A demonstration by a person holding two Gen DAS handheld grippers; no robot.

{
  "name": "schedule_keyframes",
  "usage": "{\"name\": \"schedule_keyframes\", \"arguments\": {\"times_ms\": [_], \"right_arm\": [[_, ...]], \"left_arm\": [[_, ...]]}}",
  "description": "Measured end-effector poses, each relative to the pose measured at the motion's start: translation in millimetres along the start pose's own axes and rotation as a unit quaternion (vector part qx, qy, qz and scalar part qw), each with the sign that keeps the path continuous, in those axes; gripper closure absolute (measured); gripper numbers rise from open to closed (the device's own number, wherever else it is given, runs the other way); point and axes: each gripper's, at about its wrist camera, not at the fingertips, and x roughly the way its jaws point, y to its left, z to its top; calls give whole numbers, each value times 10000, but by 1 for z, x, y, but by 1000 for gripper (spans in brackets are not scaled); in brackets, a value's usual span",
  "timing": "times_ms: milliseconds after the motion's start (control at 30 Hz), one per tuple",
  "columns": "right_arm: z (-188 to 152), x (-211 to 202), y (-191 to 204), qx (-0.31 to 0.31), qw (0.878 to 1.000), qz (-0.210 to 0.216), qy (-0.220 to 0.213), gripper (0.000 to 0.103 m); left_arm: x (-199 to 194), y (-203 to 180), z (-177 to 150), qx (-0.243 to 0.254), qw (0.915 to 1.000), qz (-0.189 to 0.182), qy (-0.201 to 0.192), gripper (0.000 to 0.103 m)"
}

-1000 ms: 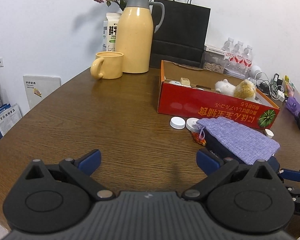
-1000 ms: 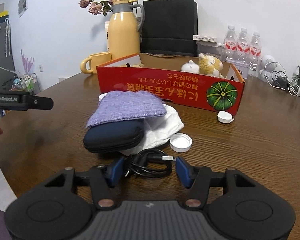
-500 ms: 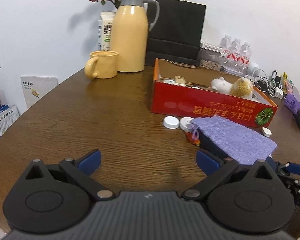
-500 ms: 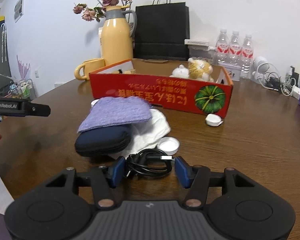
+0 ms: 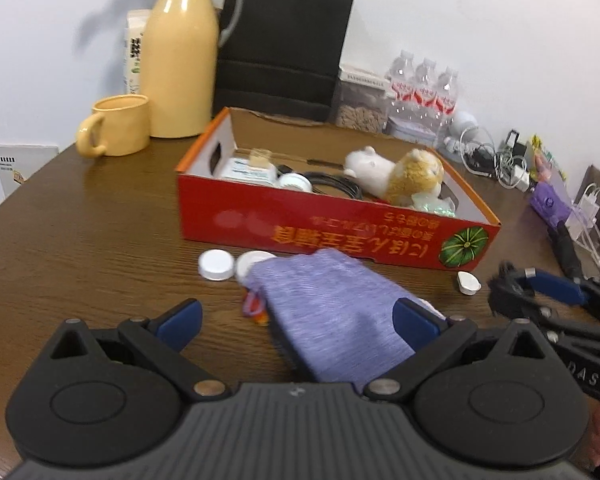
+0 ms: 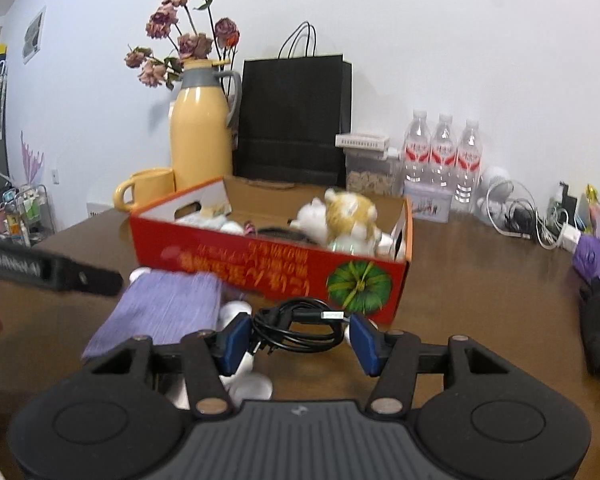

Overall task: Organize objects
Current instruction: 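Grasp the black cable with the right tool while the left tool grasps the purple pouch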

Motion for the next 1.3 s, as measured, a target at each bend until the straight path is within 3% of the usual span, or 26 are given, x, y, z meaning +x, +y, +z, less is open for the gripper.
{"name": "schedule_keyframes", "arguments": {"times_ms": [267, 733, 867, 1133, 1233, 1300], "right_arm": [[16, 35, -14, 87, 9998, 174, -100, 50], [-3, 44, -28, 411, 9987, 303, -8, 50], [-4, 42, -25, 360, 9989, 301, -61, 50], [-6, 41, -22, 305, 9991, 277, -65, 50], [-7, 41, -21, 265, 9993, 251, -52, 50], [-8, 41, -20, 255, 9994, 233, -50, 50]], "left_arm": [[34, -25, 3, -135, 9987, 269, 405, 0], [47, -35, -1, -118, 9978, 553, 333, 2], [44, -41, -4, 52, 9981, 530, 304, 21], [30, -43, -7, 188, 9983, 545, 53, 35], [27, -42, -8, 225, 9987, 447, -24, 49], [23, -41, -8, 261, 9989, 370, -93, 70]]}}
